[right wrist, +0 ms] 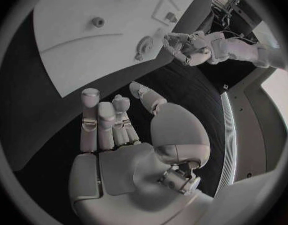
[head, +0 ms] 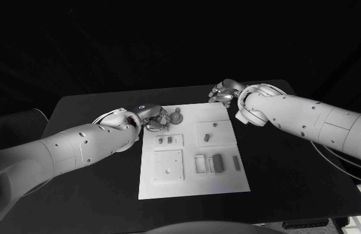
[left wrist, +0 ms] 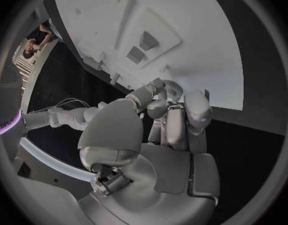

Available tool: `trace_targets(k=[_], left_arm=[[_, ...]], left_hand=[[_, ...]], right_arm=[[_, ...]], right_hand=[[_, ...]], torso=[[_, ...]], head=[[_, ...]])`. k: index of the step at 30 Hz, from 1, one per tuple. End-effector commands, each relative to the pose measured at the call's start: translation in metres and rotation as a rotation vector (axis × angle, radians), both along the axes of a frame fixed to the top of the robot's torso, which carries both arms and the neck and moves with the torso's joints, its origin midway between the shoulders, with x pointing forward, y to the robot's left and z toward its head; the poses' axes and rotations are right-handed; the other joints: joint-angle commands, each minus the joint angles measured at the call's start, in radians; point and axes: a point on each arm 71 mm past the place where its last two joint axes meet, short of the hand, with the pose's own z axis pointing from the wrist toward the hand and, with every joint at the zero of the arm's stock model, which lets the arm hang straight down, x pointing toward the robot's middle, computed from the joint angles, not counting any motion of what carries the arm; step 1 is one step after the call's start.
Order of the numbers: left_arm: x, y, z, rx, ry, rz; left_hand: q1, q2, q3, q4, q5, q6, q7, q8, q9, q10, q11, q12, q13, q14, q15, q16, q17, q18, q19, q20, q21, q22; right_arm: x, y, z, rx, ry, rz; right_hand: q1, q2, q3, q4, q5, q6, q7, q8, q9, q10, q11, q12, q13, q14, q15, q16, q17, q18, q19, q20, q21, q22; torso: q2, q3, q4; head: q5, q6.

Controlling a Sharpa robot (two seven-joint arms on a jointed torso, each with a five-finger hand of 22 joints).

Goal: Assemble the parts on the task board

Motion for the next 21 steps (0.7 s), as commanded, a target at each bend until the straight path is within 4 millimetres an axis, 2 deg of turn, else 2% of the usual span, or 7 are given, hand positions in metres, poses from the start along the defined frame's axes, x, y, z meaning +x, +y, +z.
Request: trace_targets(k=[1, 21], left_arm=[[-0.0016, -0.0018, -0.0009, 0.009, 0.008, -0.013], [-0.0067, -0.0001, -0.0094, 0.029, 0.027, -0.022]], left_hand=[[-0.002, 0.005, 0.006, -0.001, 0.004, 0.098, 0.016, 0.006, 0.022, -0.001, -0.003, -0.005, 0.002, 0.006, -0.003, -0.006, 0.000, 0.123, 0.001, 0.000, 0.004, 0.002], [-0.003, 0.005, 0.008, -0.001, 0.005, 0.097, 0.016, 0.005, 0.025, 0.000, -0.003, -0.006, 0.002, 0.006, -0.003, -0.006, 0.001, 0.123, 0.001, 0.000, 0.004, 0.001]], right_arm=[[0.0000, 0.0007, 0.0004, 0.000, -0.004, 0.007], [0.0000, 0.0010, 0.0003, 0.000, -0.004, 0.008]], right_hand=[[-0.007, 0.001, 0.003, 0.000, 0.005, 0.003, 0.008, 0.006, -0.001, -0.007, 0.002, 0.006, -0.001, 0.000, 0.002, 0.005, -0.001, 0.059, 0.001, -0.009, -0.004, 0.013], [-0.007, 0.001, 0.003, 0.000, 0.005, 0.003, 0.009, 0.006, -0.002, -0.007, 0.002, 0.006, -0.001, 0.000, 0.002, 0.005, -0.001, 0.059, 0.001, -0.009, -0.004, 0.013]], torso=[[0.000, 0.0005, -0.0002], [0.000, 0.0015, -0.0010]], head=[[0.001, 0.000], [0.004, -0.001]])
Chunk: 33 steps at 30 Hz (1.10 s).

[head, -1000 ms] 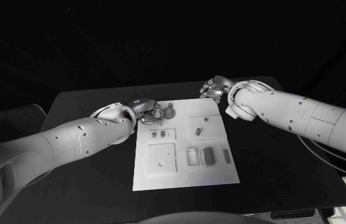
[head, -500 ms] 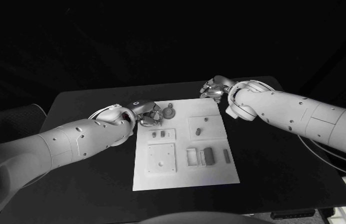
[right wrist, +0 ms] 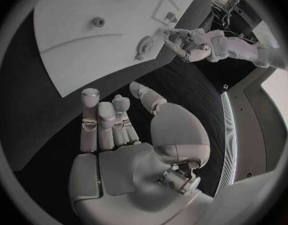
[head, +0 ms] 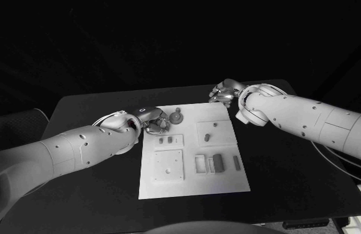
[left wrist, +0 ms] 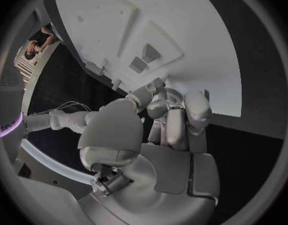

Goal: Assemble the parts on the task board

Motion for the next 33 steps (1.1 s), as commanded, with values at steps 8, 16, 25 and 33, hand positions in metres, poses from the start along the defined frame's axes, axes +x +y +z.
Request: trace_targets(k=[8, 16, 25, 33], left_arm=[[-0.0012, -0.0018, -0.0017, 0.009, 0.012, -0.009], [-0.0007, 0.0005, -0.0027, 0.016, 0.007, -0.003], [0.0002, -0.0013, -0.0035, 0.018, 0.008, -0.005], [0.0010, -0.0015, -0.0048, 0.023, 0.009, -0.003]], left_hand=[[-0.004, 0.005, 0.009, 0.000, 0.005, 0.097, 0.016, 0.002, 0.025, -0.001, -0.002, -0.006, 0.001, 0.006, -0.003, -0.006, 0.001, 0.122, 0.001, 0.000, 0.004, 0.001], [-0.004, 0.005, 0.009, 0.000, 0.005, 0.097, 0.016, 0.002, 0.025, -0.001, -0.002, -0.006, 0.001, 0.006, -0.003, -0.006, 0.001, 0.122, 0.001, 0.000, 0.004, 0.001], [-0.004, 0.005, 0.009, 0.000, 0.005, 0.096, 0.016, 0.001, 0.026, -0.001, -0.001, -0.006, 0.002, 0.005, -0.003, -0.007, -0.001, 0.122, 0.002, 0.000, 0.004, 0.001], [-0.004, 0.006, 0.010, 0.000, 0.006, 0.095, 0.016, 0.001, 0.027, -0.001, -0.001, -0.006, 0.002, 0.005, -0.003, -0.007, -0.001, 0.122, 0.002, 0.000, 0.004, 0.001]], right_arm=[[-0.0001, 0.0013, 0.0003, 0.000, -0.004, 0.008], [-0.0002, 0.0015, 0.0004, 0.000, -0.005, 0.009], [-0.0002, 0.0019, 0.0004, 0.001, -0.005, 0.009], [-0.0002, 0.0017, 0.0005, 0.001, -0.006, 0.008]], right_hand=[[-0.007, 0.001, 0.003, 0.000, 0.005, 0.002, 0.009, 0.006, -0.002, -0.007, 0.002, 0.006, -0.001, 0.000, 0.002, 0.005, -0.001, 0.059, 0.001, -0.005, -0.004, 0.013], [-0.007, 0.001, 0.003, 0.000, 0.005, 0.002, 0.009, 0.006, -0.002, -0.007, 0.002, 0.006, -0.001, 0.000, 0.002, 0.005, -0.001, 0.059, 0.001, -0.005, -0.004, 0.013], [-0.007, 0.001, 0.003, 0.001, 0.005, 0.002, 0.009, 0.006, -0.002, -0.007, 0.002, 0.006, -0.002, 0.000, 0.002, 0.005, -0.001, 0.059, 0.001, -0.005, -0.004, 0.013], [-0.007, 0.001, 0.003, 0.001, 0.005, 0.002, 0.009, 0.006, -0.002, -0.007, 0.002, 0.006, -0.002, 0.000, 0.002, 0.005, -0.001, 0.059, 0.001, -0.005, -0.004, 0.013]], torso=[[0.000, 0.0000, 0.0002], [0.000, 0.0002, 0.0001], [0.000, 0.0001, 0.0002], [0.000, 0.0006, -0.0003]], head=[[0.001, -0.001], [0.002, -0.001], [0.002, 0.000], [0.002, -0.001]])
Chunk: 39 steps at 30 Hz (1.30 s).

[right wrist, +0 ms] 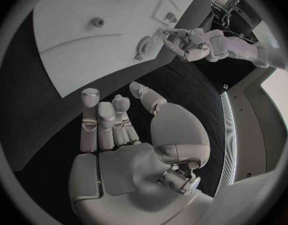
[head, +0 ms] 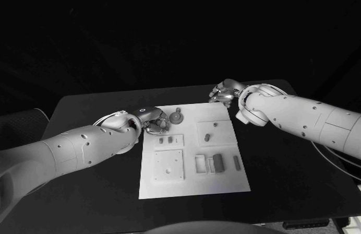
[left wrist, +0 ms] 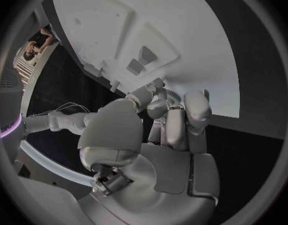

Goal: Assemble the parts on the task board

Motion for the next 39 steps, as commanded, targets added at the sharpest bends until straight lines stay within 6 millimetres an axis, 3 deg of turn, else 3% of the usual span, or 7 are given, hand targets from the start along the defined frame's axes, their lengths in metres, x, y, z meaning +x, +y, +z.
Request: trace_targets(k=[1, 39], left_arm=[[-0.0014, -0.0024, -0.0023, 0.008, 0.009, -0.011], [-0.0024, -0.0021, -0.0048, 0.024, 0.022, -0.017]], left_hand=[[-0.004, 0.009, 0.005, 0.000, 0.006, 0.095, 0.016, 0.002, 0.027, -0.001, -0.001, -0.007, 0.001, 0.005, -0.003, -0.007, 0.000, 0.122, 0.002, 0.000, 0.004, 0.001], [-0.005, 0.009, 0.008, -0.001, 0.006, 0.095, 0.016, 0.002, 0.032, 0.000, -0.001, -0.008, 0.002, 0.006, -0.003, -0.008, 0.000, 0.121, 0.002, -0.001, 0.004, 0.001]], right_arm=[[-0.0001, 0.0010, 0.0005, 0.000, -0.006, 0.007], [0.0001, 0.0001, 0.0004, -0.001, -0.005, 0.005]], right_hand=[[-0.007, 0.002, 0.003, 0.001, 0.005, 0.001, 0.010, 0.006, -0.001, -0.007, 0.002, 0.006, -0.002, 0.000, 0.002, 0.005, -0.002, 0.059, 0.001, -0.005, -0.004, 0.013], [-0.008, 0.001, 0.003, 0.001, 0.005, 0.001, 0.010, 0.006, -0.001, -0.007, 0.002, 0.006, -0.002, 0.000, 0.002, 0.005, -0.002, 0.059, 0.001, -0.005, -0.004, 0.013]], torso=[[0.000, 0.0005, 0.0001], [0.000, 0.0000, 0.0003]], head=[[-0.001, -0.001], [-0.001, -0.003]])
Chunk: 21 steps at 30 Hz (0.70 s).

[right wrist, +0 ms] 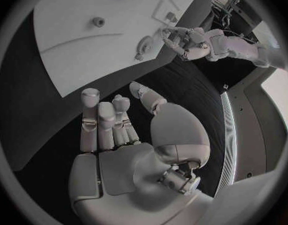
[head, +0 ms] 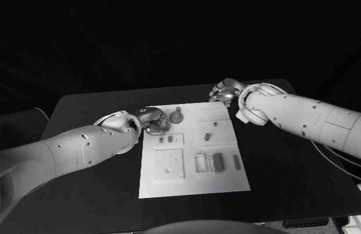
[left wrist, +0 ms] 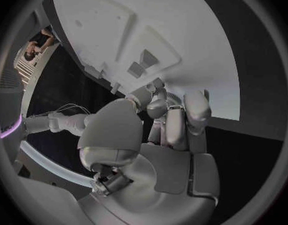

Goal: Assemble the parts on the task board

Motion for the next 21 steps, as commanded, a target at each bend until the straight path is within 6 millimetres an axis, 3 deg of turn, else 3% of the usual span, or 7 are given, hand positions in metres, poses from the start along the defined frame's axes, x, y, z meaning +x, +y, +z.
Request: trace_targets(k=[1, 21], left_arm=[[-0.0008, -0.0013, -0.0023, 0.014, 0.013, -0.011], [-0.0017, -0.0033, -0.0103, 0.029, 0.041, -0.007]], left_hand=[[0.001, 0.010, 0.004, 0.001, 0.004, 0.095, 0.017, 0.003, 0.003, -0.002, 0.001, -0.004, 0.001, 0.006, -0.003, -0.004, 0.000, 0.117, 0.004, -0.002, 0.004, 0.001], [-0.005, 0.009, 0.004, 0.001, 0.003, 0.085, 0.019, -0.004, 0.008, -0.002, 0.003, -0.006, 0.003, 0.005, -0.001, -0.006, 0.000, 0.117, 0.003, -0.003, 0.003, 0.000]], right_arm=[[0.0000, 0.0008, 0.0004, 0.000, -0.005, 0.007], [0.0000, -0.0003, 0.0004, -0.001, -0.006, 0.005]], right_hand=[[-0.008, 0.001, 0.003, 0.001, 0.005, 0.002, 0.009, 0.006, -0.001, -0.007, 0.002, 0.006, -0.001, 0.000, 0.002, 0.005, -0.002, 0.059, -0.001, -0.006, -0.004, 0.013], [-0.008, 0.001, 0.004, 0.001, 0.005, 0.002, 0.009, 0.006, -0.001, -0.007, 0.002, 0.006, -0.001, 0.000, 0.002, 0.005, -0.002, 0.059, -0.001, -0.006, -0.004, 0.013]], torso=[[0.000, 0.0005, -0.0001], [0.000, 0.0011, -0.0001]], head=[[0.000, 0.001], [-0.006, -0.003]])
